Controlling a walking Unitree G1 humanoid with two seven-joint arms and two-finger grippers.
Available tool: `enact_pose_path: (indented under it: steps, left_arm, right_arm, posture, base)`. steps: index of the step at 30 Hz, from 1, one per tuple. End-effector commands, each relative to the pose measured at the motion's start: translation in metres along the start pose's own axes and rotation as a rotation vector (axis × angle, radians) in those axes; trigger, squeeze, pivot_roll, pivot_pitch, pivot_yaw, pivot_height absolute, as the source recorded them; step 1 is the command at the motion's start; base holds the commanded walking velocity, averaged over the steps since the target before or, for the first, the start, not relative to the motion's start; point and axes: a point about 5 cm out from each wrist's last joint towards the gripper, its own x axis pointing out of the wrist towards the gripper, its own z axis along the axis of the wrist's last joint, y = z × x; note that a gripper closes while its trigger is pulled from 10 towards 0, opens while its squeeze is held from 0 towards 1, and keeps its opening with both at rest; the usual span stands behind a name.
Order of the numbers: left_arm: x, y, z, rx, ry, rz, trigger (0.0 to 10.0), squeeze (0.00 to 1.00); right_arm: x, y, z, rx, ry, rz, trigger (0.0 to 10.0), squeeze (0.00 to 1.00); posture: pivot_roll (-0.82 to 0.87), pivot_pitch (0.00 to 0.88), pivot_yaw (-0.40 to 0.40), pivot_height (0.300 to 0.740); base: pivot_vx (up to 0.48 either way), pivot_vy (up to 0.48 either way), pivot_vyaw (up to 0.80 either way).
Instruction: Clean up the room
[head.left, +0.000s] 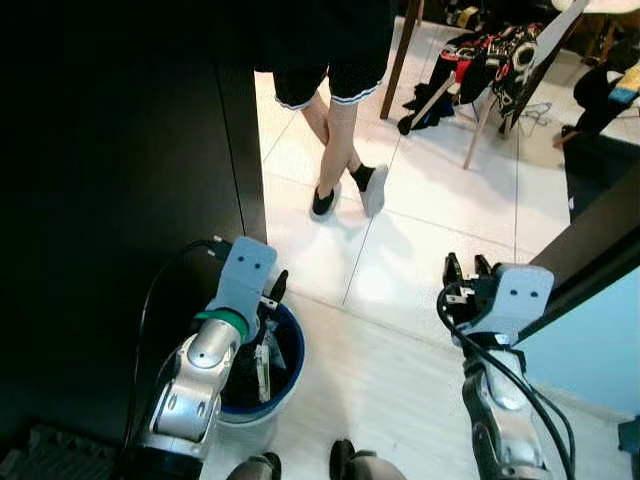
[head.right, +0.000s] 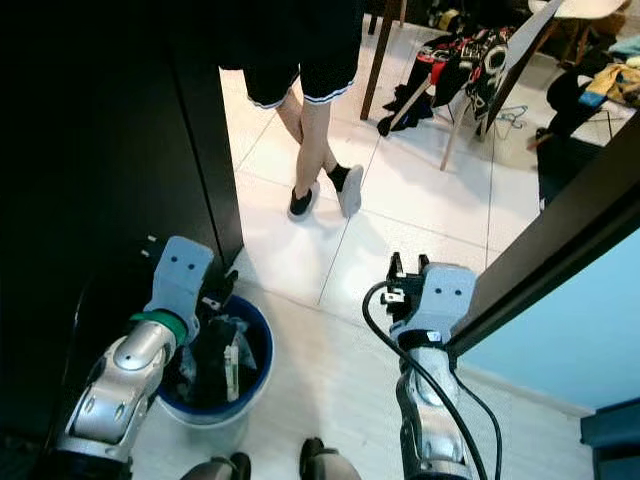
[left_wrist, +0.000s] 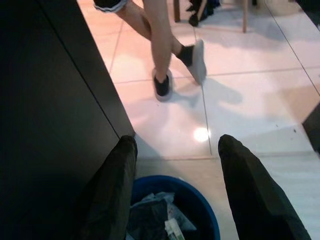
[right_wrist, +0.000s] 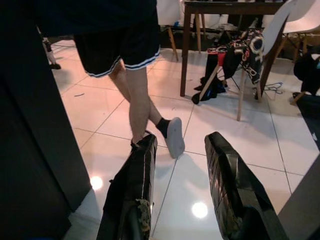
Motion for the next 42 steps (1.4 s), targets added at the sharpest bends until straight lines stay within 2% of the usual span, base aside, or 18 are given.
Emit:
enact_pose_path:
  steps: [1,8,36,42]
  left_arm:
    - [-0.001,-0.003,-0.0054,0.005,0.016,-0.003,10.0,0.0]
    - [-0.0019,-0.0055,-0.0068,0.008,0.002,-0.008,10.0,0.0]
    - [0.0003,-0.0011,-0.0103,0.026,-0.007,0.006,10.0,0.0]
    - [0.0008,-0.0015,-0.0116,0.022,0.001,0.005,10.0,0.0]
  right_arm:
    - [-0.0045,-0.0016,-0.0064,0.0,0.04,-0.01,10.0,0.0]
    - [-0.0083,-0.0009,-0.0084,0.008,0.061,-0.016,10.0,0.0]
    - [-0.0058,0.0021,-0.0132,0.016,0.089,-0.01,10.0,0.0]
    - [-0.0062,0.0018,-0.0147,0.026,0.1,-0.017,10.0,0.0]
  posture:
    - [-0.01,0.12,0.015,0.72]
    - [-0.01,0.123,0.014,0.72]
    - [0.0,0.113,0.021,0.72]
    - [0.0,0.113,0.021,0.72]
  base:
    - [0.0,0.0,0.0]
    - [-0.273,0.0,0.0]
    - [-0.335,0.0,0.0]
    - [-0.044,0.0,-0.13]
